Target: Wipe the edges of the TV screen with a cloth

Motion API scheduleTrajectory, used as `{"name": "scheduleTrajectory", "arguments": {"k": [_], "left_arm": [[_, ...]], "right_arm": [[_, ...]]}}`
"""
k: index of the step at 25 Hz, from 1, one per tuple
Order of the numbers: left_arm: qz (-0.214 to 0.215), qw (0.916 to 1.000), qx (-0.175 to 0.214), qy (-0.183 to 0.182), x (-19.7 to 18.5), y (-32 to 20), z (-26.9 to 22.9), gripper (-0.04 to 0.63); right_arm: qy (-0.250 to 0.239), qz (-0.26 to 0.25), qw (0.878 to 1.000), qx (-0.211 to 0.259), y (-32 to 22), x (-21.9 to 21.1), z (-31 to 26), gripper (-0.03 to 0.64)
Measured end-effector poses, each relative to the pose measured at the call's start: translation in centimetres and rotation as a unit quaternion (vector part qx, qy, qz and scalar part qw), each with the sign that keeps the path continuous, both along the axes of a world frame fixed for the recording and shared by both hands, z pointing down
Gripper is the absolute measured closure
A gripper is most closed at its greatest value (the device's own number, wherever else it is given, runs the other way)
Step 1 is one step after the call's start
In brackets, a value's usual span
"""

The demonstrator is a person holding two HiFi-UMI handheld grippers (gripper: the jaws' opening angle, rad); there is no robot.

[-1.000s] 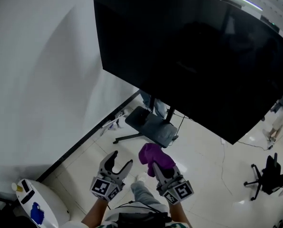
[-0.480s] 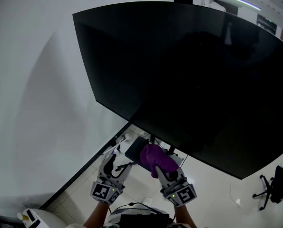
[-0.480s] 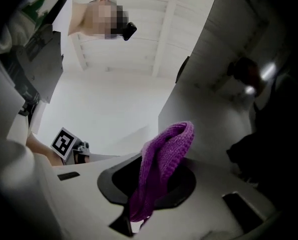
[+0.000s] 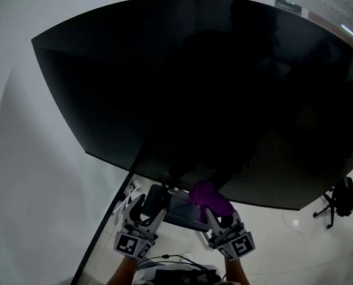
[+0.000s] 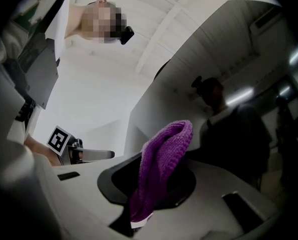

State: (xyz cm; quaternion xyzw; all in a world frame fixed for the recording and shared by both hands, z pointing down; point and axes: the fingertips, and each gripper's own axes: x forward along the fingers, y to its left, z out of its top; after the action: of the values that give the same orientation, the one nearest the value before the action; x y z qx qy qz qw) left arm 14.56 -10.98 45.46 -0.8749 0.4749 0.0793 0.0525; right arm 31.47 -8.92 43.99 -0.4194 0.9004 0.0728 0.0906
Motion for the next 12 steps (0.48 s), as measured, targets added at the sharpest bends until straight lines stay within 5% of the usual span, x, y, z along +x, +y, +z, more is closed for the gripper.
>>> {"name": "scheduleTrajectory", "arguments": {"k": [7, 12], "left_arm": [[0.111, 0.9935, -0.013, 0.024, -0.1, -6.4, -1.1, 0.313], [0.203, 0.9791, -0.017, 0.006, -1.6, -8.7, -2.4, 0.313]], "right_arm": [[-0.022, 0.101, 0.995, 0.007, -3.4, -1.6, -1.4, 0.552], [0.006, 0.081, 0.995, 0.058, -5.9, -6.5, -10.4, 0.552]]}}
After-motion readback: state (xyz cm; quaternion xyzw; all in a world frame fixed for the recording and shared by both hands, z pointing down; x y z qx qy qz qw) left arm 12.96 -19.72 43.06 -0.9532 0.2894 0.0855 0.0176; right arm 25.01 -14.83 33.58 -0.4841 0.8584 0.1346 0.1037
